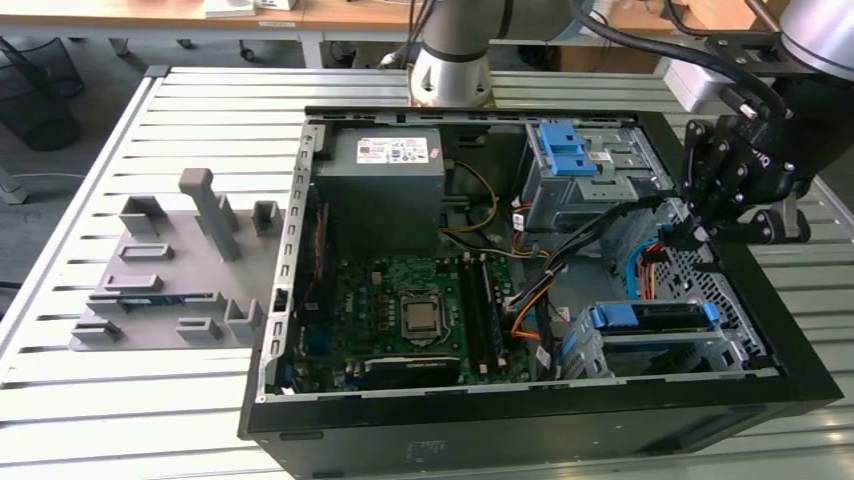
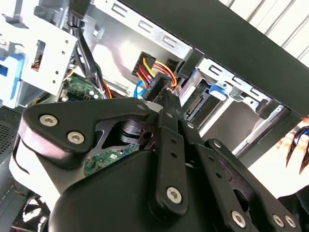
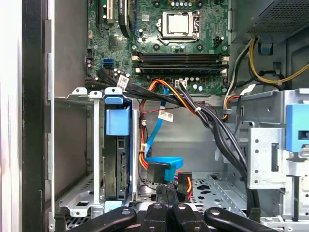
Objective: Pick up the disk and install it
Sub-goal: 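Insert the first disk wire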
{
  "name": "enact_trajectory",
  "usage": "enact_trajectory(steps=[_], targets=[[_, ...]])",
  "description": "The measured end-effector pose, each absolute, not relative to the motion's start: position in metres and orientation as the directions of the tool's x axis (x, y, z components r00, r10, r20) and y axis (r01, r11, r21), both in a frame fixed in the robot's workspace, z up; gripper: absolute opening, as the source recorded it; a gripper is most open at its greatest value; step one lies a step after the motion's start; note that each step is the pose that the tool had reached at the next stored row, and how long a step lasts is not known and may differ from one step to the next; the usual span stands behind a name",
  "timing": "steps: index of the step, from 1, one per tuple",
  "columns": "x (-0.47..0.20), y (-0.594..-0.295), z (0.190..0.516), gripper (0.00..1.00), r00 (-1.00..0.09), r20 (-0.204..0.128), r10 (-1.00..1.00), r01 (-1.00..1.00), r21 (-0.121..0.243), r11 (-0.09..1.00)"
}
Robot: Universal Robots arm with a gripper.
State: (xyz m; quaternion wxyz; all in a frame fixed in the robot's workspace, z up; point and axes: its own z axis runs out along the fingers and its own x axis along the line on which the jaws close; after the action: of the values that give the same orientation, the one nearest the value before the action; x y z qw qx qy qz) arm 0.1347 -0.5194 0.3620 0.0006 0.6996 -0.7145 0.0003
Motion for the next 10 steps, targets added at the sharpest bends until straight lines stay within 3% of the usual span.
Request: enact_trajectory(steps=[10], targets=[[0.1348, -0.5092, 0.3681, 0.11, -0.021, 0.014, -1.0, -1.0, 0.0, 0.021]])
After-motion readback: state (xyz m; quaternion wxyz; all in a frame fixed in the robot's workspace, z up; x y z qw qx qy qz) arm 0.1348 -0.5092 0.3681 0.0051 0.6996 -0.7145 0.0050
